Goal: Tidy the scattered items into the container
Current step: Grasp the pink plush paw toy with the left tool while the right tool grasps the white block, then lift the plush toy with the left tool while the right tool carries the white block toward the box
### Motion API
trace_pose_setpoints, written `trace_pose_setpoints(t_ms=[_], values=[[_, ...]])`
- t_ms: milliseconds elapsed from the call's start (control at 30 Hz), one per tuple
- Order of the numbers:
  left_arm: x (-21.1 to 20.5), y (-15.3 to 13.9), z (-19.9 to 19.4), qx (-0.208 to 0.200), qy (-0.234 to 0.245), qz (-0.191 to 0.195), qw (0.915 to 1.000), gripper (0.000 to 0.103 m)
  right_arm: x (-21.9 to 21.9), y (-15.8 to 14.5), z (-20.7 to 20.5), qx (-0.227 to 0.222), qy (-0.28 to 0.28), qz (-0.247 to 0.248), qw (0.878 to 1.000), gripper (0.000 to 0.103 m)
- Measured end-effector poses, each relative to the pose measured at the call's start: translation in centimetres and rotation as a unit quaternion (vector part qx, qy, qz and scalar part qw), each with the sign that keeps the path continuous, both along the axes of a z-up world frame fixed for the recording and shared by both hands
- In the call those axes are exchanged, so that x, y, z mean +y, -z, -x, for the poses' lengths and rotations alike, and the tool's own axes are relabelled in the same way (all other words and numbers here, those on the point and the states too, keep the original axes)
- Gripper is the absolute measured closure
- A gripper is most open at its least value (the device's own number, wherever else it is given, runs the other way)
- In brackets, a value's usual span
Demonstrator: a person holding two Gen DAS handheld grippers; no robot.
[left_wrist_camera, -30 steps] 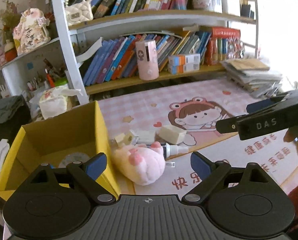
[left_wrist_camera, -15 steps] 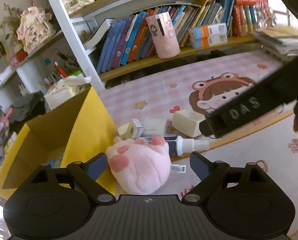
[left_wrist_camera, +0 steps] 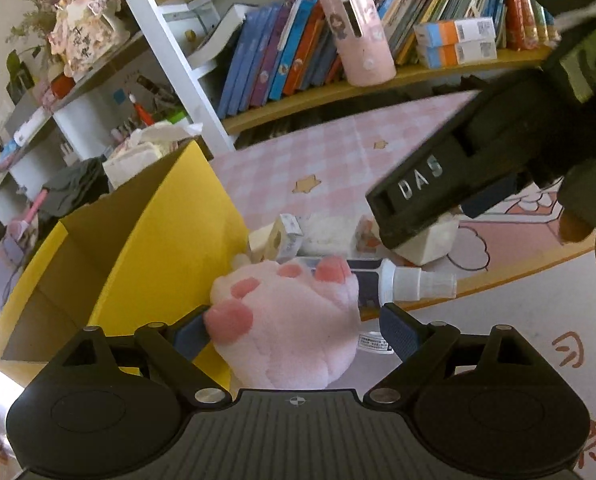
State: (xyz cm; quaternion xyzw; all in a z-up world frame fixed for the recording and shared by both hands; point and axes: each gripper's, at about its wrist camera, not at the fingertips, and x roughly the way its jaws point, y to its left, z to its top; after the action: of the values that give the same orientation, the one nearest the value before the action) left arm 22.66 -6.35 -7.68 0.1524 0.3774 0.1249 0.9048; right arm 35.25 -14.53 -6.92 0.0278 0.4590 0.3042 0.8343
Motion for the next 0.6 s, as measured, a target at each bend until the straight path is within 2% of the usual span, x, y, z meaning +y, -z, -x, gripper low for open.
trace_pose_setpoints(t_ms=[200,333,467,600], values=[[-0.5,0.6,-0.4,0.001,-0.021,-0.007,0.9998,0.013,0.4,1.0,-1.0,0.018,-0.001,-0.003,1.000,0.035],[0.0,0.8,-0.8,0.003,-0.050,0.009,0.9987,0.022,0.5,1.4,-1.3,0.023,-0.003,-0.004,1.000,0.040],[0.6,0.4,-0.7,-0.004,-0.075,0.038,0.9965,0.031,0.4,1.5,-1.2,0.022,-0.014,-0.006,1.000,0.059],[0.5,0.1,-0.3,-0.009,-0.076,0.052,0.9957,0.038,0.0,1.4,-1.0,0.019,-0.013,-0.012,1.000,0.063]])
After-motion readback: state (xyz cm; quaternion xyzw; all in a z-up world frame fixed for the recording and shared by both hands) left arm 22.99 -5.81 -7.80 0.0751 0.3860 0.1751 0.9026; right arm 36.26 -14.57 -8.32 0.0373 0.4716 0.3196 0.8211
